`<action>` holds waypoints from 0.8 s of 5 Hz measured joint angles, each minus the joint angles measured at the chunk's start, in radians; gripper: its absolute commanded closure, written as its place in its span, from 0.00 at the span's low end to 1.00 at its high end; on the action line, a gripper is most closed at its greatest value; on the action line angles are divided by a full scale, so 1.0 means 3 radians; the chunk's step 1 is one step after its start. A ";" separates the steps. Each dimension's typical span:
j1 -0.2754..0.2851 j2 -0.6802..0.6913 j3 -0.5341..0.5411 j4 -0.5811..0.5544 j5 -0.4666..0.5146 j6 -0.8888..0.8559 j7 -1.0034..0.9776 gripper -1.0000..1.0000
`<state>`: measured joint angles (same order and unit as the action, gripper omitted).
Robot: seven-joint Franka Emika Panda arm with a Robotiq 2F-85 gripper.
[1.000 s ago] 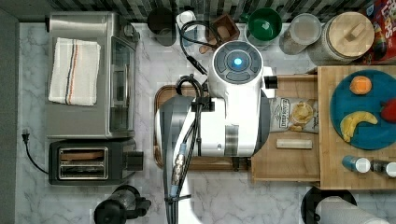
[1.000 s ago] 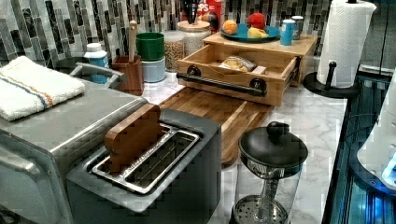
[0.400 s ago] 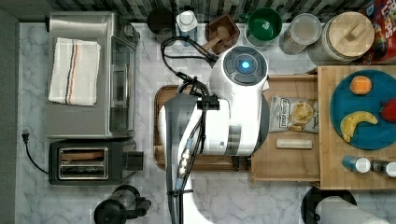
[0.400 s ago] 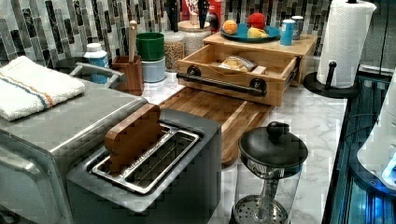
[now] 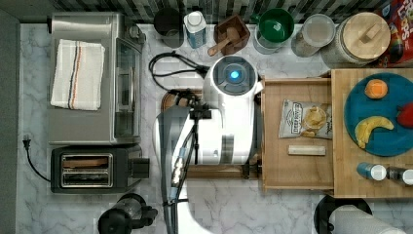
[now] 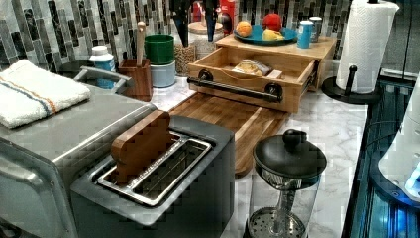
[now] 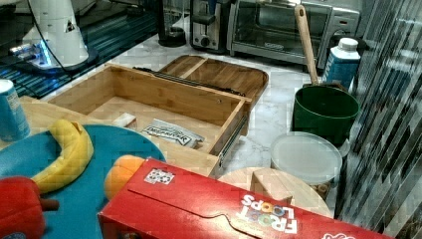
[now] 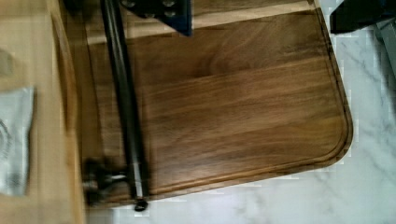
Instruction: Close the drawer.
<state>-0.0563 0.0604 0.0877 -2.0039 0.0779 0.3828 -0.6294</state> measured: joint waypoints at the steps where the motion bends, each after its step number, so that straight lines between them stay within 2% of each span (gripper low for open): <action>1: 0.0056 0.0007 0.0068 -0.0215 0.0007 0.0400 -0.0236 1.00; 2: 0.0060 0.0056 0.0170 -0.0410 0.0002 0.0677 -0.0317 1.00; 4: 0.0079 0.0409 0.0190 -0.0501 -0.0002 0.0671 -0.0558 1.00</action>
<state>-0.0325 0.1830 0.1448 -2.1543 0.0772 0.5840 -0.7969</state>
